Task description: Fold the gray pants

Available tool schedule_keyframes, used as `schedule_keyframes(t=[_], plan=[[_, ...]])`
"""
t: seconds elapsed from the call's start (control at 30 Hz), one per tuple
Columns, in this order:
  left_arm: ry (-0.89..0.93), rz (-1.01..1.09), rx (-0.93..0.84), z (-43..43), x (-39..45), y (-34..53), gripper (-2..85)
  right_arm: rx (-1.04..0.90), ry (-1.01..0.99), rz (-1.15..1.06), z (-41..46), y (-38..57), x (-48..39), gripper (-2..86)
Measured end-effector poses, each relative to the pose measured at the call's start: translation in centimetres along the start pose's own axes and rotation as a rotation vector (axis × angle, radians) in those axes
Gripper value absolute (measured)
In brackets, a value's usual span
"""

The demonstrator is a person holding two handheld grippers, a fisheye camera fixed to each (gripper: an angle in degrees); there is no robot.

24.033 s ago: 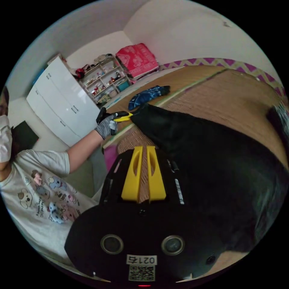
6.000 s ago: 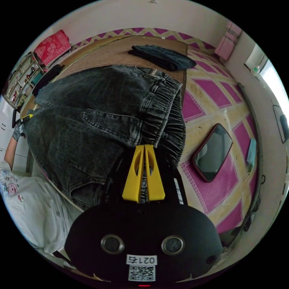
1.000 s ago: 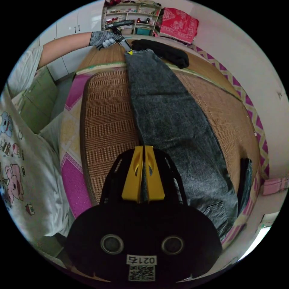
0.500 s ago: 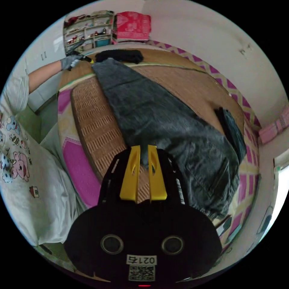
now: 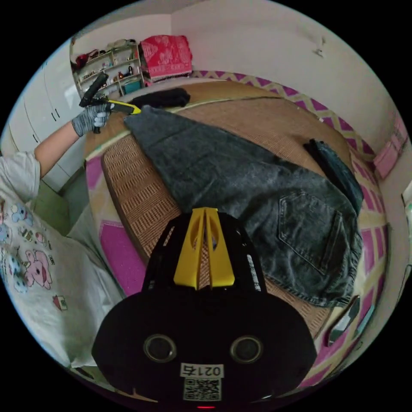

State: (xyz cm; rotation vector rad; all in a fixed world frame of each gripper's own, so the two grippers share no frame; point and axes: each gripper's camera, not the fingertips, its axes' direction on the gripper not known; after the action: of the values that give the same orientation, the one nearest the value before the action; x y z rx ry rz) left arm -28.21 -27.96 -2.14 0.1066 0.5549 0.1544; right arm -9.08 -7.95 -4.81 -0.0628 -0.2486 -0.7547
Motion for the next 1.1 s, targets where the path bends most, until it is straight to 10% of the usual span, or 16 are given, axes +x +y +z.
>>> schedule_keyframes(t=[0.17,0.43,0.73,1.1], plan=[[-0.185,-0.020,-0.201,7.8,-0.7,0.5,-0.8,-0.064,-0.028,0.014,-0.3,2.3,1.8,-1.0],[0.002,-0.184,-0.063,8.0,-3.7,3.6,-0.9,0.247,-0.066,0.340,-7.0,7.3,15.5,0.3],[0.125,0.127,0.107,9.1,2.6,-3.1,-0.4,0.196,0.241,-0.022,-3.1,-2.8,22.9,5.6],[0.199,0.472,-0.102,18.3,9.0,-7.6,7.7,-0.039,0.045,-0.189,2.2,-9.5,28.8,5.8]])
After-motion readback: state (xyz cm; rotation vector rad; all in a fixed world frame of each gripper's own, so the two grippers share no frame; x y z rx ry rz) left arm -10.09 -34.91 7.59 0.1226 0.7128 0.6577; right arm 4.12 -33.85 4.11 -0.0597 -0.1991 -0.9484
